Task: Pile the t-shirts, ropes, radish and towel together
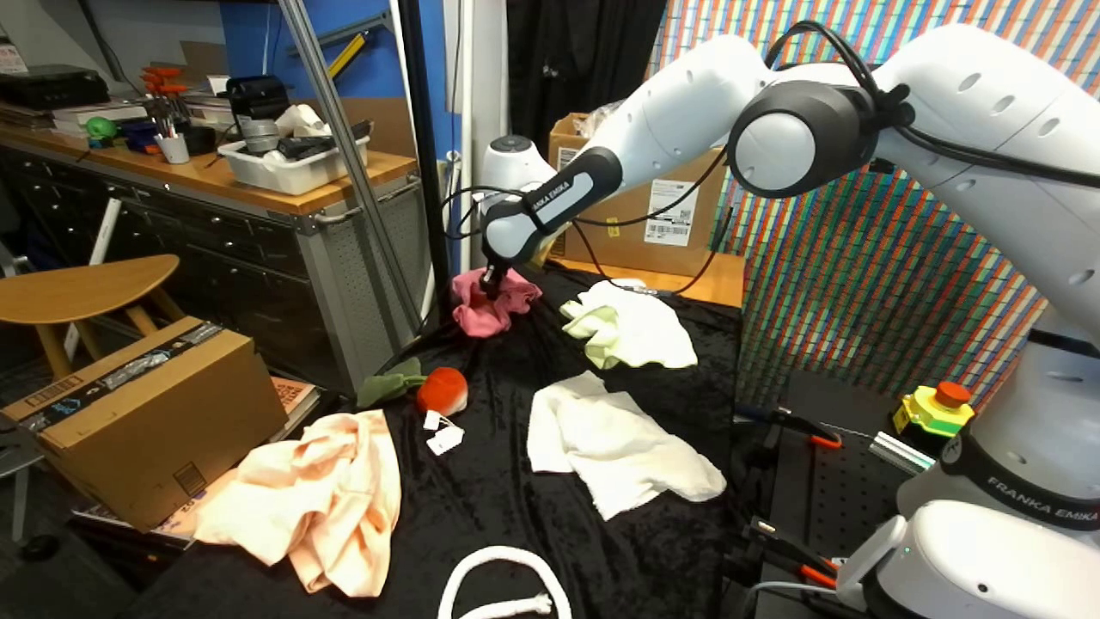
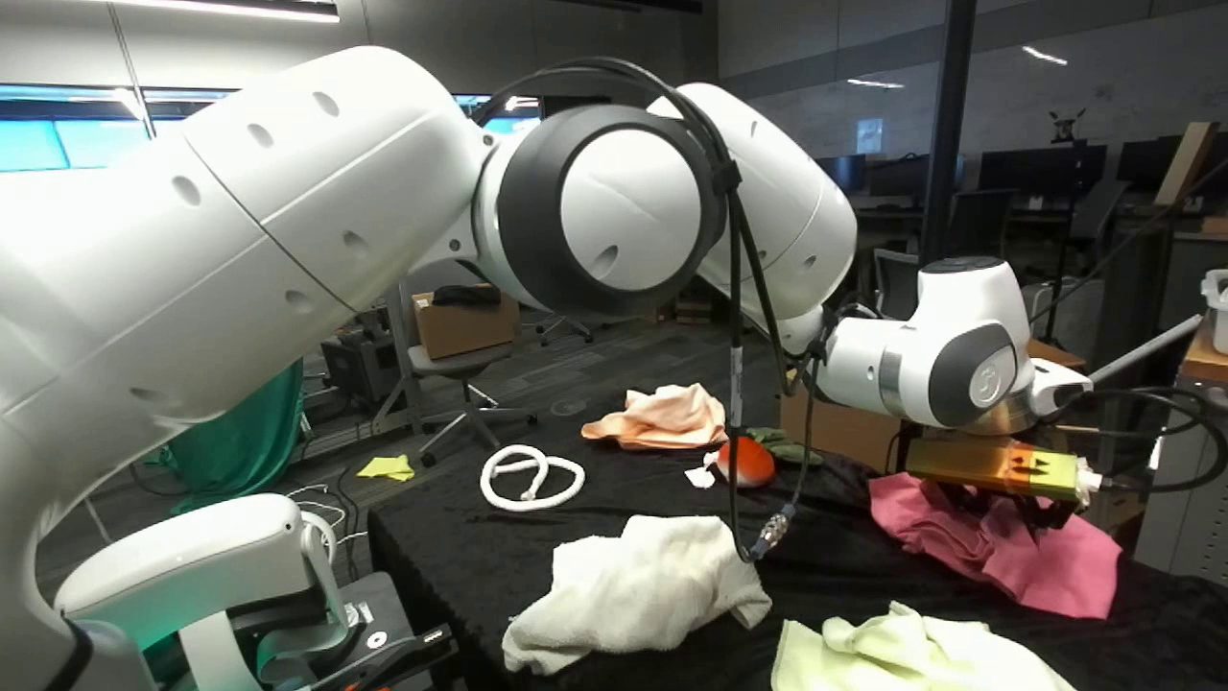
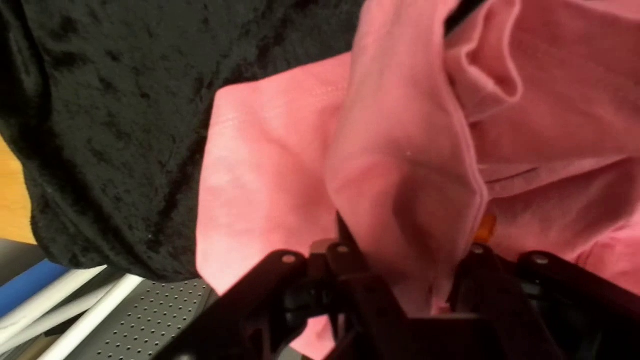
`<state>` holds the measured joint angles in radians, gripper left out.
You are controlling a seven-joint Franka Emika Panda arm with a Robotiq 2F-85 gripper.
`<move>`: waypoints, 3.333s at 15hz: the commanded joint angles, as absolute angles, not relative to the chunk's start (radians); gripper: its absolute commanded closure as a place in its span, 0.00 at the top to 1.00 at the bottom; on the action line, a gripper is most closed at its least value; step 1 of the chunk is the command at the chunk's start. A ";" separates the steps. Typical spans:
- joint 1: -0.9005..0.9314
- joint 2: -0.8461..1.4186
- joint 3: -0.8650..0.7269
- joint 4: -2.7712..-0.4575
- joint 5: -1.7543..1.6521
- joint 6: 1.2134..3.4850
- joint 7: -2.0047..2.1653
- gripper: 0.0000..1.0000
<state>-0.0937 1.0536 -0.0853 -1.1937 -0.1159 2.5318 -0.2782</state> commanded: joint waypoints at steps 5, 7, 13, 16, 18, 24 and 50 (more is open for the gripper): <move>-0.125 0.982 -0.037 -1.211 -0.122 2.366 -0.344 0.06; -0.130 0.937 -0.026 -1.249 -0.123 2.322 -0.372 0.05; -0.146 0.740 0.007 -1.447 -0.123 2.234 -0.473 0.05; -0.147 0.621 0.022 -1.590 -0.120 2.196 -0.513 0.05; -0.147 0.541 0.035 -1.693 -0.112 2.173 -0.539 0.05; -0.139 0.340 0.102 -1.978 -0.007 2.101 -0.586 0.05; 0.026 0.145 0.161 -2.266 0.219 2.209 -0.525 1.00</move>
<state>-0.0145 0.1928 0.1681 -2.2586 0.2718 2.1983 -0.5901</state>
